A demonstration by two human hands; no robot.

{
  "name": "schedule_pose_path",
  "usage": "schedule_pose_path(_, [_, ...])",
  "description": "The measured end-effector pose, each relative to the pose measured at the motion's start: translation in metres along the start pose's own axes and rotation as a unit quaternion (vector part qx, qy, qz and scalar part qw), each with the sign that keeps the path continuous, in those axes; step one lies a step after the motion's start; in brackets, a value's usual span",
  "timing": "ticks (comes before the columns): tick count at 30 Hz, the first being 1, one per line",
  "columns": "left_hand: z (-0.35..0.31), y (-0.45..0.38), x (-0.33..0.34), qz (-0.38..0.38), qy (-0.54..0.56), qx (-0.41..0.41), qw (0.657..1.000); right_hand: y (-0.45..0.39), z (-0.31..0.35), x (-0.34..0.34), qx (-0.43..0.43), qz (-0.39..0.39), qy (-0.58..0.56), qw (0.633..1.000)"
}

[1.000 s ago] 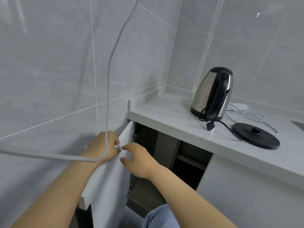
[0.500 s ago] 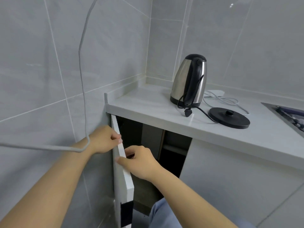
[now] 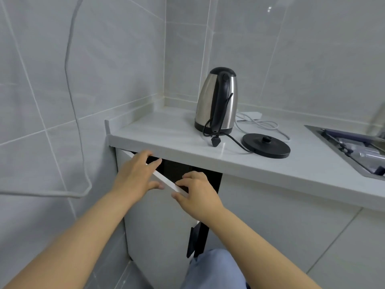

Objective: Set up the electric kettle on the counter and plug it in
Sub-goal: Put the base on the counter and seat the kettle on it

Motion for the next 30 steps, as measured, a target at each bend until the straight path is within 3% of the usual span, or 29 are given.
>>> schedule_pose_path(3, [-0.008, -0.016, -0.001, 0.017, -0.04, 0.033, 0.999, -0.004, -0.004, -0.017, -0.027, -0.082, 0.082, 0.993])
schedule_pose_path(6, [-0.009, -0.03, 0.004, 0.042, -0.027, 0.048, 0.998, -0.012, -0.017, -0.026, 0.004, -0.092, 0.123, 0.988])
schedule_pose_path(10, [-0.009, -0.046, 0.02, 0.049, 0.031, 0.068, 0.996, -0.018, -0.056, -0.041, 0.059, -0.09, 0.094, 0.99])
schedule_pose_path(20, [-0.01, -0.052, 0.038, -0.135, 0.008, 0.02, 0.991, -0.02, -0.083, -0.046, -0.036, -0.232, 0.086, 0.968])
schedule_pose_path(30, [-0.014, -0.053, 0.051, -0.221, 0.042, -0.024, 0.974, -0.021, -0.087, -0.039, -0.05, -0.339, 0.108, 0.933])
Point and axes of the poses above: each hand's wrist, its own y-axis away from the middle knuckle, its own x-axis out of the palm, z = x × y, the point moved 7 cm from there along -y, towards the middle knuckle, and after that the axes turned 9 degrees about x, right-handed, at the moved point
